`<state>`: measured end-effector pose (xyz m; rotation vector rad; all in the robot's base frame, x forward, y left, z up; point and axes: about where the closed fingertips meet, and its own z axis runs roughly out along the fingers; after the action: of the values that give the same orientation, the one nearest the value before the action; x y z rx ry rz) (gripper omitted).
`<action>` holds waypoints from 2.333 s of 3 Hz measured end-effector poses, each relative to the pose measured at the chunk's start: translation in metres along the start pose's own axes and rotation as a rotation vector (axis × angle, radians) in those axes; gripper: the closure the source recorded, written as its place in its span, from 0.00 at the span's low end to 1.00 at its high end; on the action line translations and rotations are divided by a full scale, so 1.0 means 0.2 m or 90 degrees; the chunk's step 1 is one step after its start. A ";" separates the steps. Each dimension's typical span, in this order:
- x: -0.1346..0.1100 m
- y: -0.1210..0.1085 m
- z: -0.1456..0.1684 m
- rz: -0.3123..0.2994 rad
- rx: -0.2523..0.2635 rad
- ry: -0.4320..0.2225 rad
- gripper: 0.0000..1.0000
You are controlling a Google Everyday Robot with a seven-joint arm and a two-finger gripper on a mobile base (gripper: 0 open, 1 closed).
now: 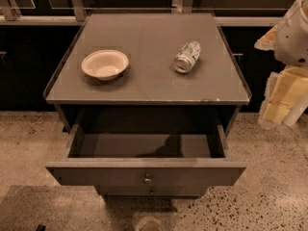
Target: Close top drawer
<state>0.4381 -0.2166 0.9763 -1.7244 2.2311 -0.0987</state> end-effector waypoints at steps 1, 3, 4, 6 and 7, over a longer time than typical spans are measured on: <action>0.00 0.03 0.01 -0.005 0.003 -0.010 0.00; 0.10 0.36 0.35 0.035 -0.017 -0.153 0.00; 0.15 0.57 0.73 0.113 -0.057 -0.258 0.00; 0.19 0.95 1.42 0.261 -0.182 -0.351 0.18; 0.19 0.95 1.42 0.260 -0.182 -0.351 0.41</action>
Offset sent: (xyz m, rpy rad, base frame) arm -0.0757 0.0052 -0.1361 0.2892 0.0516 -0.0206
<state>0.3348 -0.1615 0.6518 -1.1729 2.1698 0.7273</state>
